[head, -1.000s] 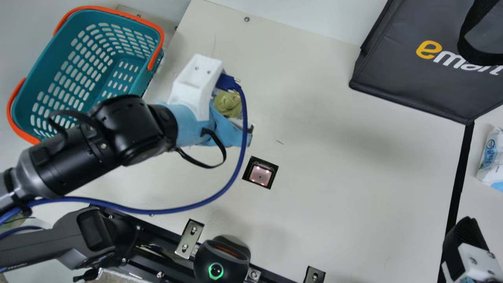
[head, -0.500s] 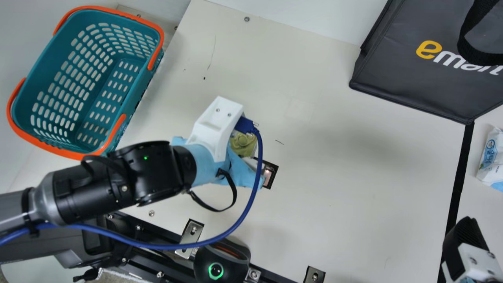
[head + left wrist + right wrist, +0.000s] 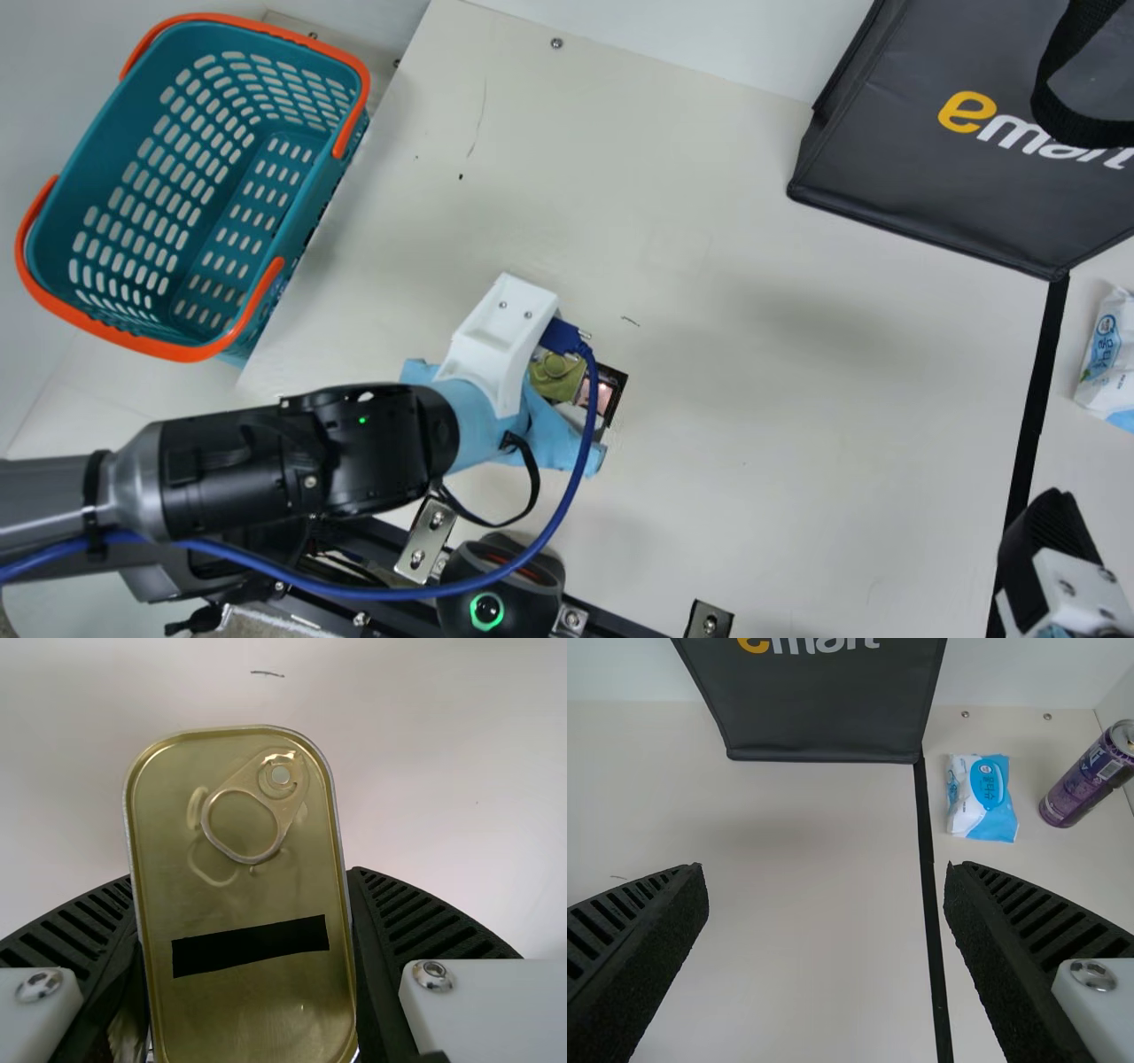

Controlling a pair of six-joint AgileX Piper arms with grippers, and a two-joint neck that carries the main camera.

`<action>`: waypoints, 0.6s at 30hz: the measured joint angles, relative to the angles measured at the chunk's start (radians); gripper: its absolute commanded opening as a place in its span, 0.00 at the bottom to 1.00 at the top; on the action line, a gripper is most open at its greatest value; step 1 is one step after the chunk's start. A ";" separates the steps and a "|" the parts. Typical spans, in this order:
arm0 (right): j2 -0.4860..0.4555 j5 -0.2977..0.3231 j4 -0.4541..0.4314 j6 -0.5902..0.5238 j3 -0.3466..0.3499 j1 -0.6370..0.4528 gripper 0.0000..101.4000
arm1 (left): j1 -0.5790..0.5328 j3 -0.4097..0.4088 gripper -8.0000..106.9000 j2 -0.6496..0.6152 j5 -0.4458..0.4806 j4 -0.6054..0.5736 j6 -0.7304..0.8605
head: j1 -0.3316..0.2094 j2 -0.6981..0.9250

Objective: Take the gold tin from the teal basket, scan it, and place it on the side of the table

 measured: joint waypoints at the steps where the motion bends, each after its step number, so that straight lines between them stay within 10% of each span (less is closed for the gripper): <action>1: 0.000 0.000 0.000 0.000 0.000 0.000 0.94 | -0.002 0.004 0.00 0.004 -0.007 0.003 -0.012 | 0.000 0.000; 18: 0.000 0.001 0.000 0.000 0.000 0.000 0.94 | -0.032 -0.095 0.00 0.165 -0.076 0.015 -0.162 | 0.000 -0.002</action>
